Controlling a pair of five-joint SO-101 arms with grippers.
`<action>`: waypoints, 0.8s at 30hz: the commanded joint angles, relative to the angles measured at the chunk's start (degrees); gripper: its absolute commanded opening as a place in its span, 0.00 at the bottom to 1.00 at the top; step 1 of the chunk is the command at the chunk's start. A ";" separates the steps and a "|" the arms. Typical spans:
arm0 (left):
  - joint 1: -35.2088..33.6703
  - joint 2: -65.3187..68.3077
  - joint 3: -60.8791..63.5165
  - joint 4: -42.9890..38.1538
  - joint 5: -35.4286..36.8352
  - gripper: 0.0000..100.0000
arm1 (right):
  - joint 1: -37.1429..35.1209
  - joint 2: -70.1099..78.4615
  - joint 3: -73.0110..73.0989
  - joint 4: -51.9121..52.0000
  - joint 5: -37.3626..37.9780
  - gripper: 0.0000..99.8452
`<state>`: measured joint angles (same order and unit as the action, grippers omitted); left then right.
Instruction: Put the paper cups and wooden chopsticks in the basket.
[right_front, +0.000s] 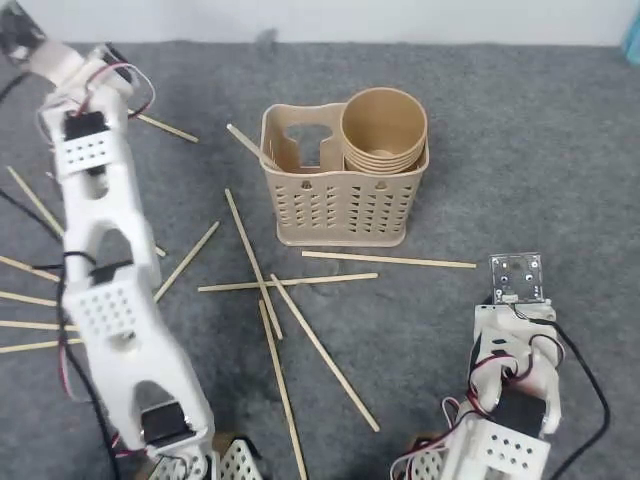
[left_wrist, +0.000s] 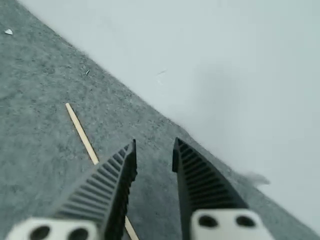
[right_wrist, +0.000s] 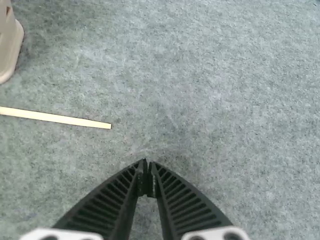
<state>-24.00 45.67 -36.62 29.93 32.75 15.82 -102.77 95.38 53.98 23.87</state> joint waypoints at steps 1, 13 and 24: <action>0.62 12.57 -18.95 -0.26 0.35 0.11 | -0.22 0.13 1.05 0.66 0.97 0.01; 4.84 51.78 -57.89 -13.01 -9.23 0.11 | -0.22 0.31 1.05 0.66 0.97 0.01; 5.71 37.89 -34.07 -2.20 -9.41 0.11 | -0.22 0.31 1.05 0.66 0.97 0.01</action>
<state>-19.25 91.56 -74.42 22.73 23.87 15.82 -102.86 95.38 53.98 23.87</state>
